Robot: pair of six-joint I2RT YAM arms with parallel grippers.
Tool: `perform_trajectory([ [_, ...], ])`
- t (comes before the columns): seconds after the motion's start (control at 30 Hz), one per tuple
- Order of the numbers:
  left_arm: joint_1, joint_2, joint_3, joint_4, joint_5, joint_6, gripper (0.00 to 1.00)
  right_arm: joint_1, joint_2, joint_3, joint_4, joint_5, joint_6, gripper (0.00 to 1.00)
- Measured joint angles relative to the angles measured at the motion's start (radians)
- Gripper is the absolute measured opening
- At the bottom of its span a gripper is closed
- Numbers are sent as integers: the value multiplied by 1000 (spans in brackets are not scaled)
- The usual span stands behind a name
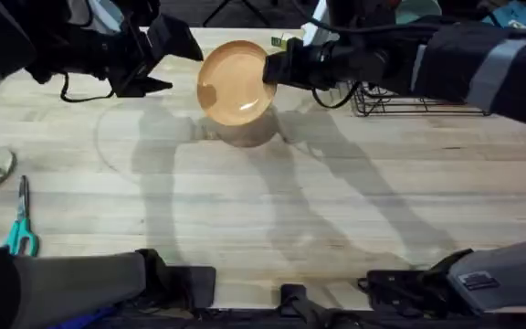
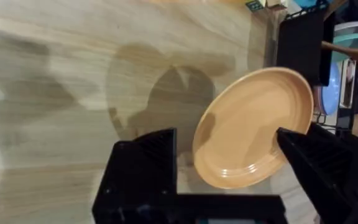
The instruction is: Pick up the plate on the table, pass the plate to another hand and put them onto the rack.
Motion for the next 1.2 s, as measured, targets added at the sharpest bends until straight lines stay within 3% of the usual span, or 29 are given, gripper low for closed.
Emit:
perform_trajectory([
  [0.27, 0, -69, 48, 11, 0, 0, 995, -33, -20, 0, -9, 1, -171, 29],
  [0.57, 0, -279, 103, 16, 2, 32, 995, -112, -216, 0, -35, 7, -348, 29],
  [0.9, 0, -393, 103, 10, 3, 122, 995, -278, -346, 0, -95, 8, -480, 29],
  [1.2, 0, -410, 103, 9, 3, 139, 995, -450, -444, 0, -82, 10, -770, 29],
])
